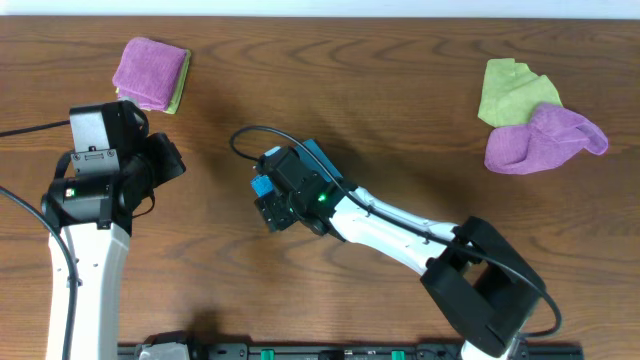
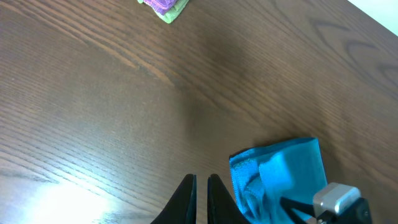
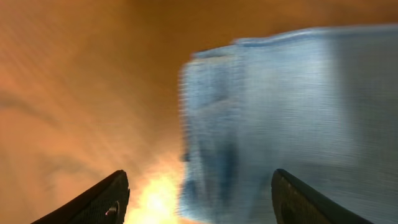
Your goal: Fold the cloth
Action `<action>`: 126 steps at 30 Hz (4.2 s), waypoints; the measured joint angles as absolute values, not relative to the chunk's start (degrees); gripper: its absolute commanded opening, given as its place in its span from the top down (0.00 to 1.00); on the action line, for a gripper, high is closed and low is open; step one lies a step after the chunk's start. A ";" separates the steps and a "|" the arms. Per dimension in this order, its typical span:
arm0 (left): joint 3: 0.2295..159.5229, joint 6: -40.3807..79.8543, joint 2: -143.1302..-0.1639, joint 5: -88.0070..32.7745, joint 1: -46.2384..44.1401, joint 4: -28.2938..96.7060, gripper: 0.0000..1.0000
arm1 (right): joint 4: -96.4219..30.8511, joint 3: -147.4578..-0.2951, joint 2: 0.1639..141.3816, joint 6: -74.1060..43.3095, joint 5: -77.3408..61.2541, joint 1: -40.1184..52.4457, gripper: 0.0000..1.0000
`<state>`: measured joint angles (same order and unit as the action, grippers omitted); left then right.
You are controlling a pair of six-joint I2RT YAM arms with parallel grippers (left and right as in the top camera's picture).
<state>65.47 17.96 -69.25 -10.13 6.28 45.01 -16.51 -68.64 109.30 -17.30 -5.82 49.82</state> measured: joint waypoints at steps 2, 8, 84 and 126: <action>65.47 17.96 -69.25 -10.11 6.28 45.01 0.89 | -16.51 -68.64 109.30 -17.28 -8.16 49.84 0.27; 65.47 17.72 -69.25 -10.11 6.28 45.04 0.88 | -16.47 -68.64 109.30 -17.30 -12.08 49.65 0.27; 20.14 44.82 -87.77 -41.52 -5.30 -28.47 0.11 | -55.02 -79.85 75.55 -4.43 8.80 28.45 0.24; 40.27 46.70 -108.77 -46.81 -12.16 -29.80 0.34 | -32.56 -67.70 96.03 -4.32 -3.75 20.43 0.99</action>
<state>40.27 46.70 -108.77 -46.81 -12.16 -29.80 -32.56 -67.70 96.03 -4.32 -3.75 20.43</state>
